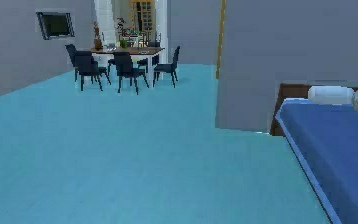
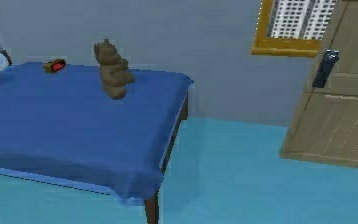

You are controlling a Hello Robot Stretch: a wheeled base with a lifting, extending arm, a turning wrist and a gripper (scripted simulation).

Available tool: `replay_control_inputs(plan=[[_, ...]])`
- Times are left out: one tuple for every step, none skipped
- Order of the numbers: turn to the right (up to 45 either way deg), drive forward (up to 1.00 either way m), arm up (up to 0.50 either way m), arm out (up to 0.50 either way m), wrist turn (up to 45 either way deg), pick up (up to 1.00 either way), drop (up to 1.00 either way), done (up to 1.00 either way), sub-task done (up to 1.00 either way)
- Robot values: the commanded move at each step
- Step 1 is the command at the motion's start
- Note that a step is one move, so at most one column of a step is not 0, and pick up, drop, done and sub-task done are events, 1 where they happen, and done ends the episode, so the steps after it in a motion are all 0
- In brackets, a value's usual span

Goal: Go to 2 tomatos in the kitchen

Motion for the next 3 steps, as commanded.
replay_control_inputs(plan=[[0.0, 1.00, 0.00, 0.00, 0.0, 0.00, 0.00, 0.00, 0.00], [0.0, 1.00, 0.00, 0.00, 0.0, 0.00, 0.00, 0.00, 0.00], [3.0, 0.00, 0.00, 0.00, 0.0, 0.00, 0.00, 0.00, 0.00]])
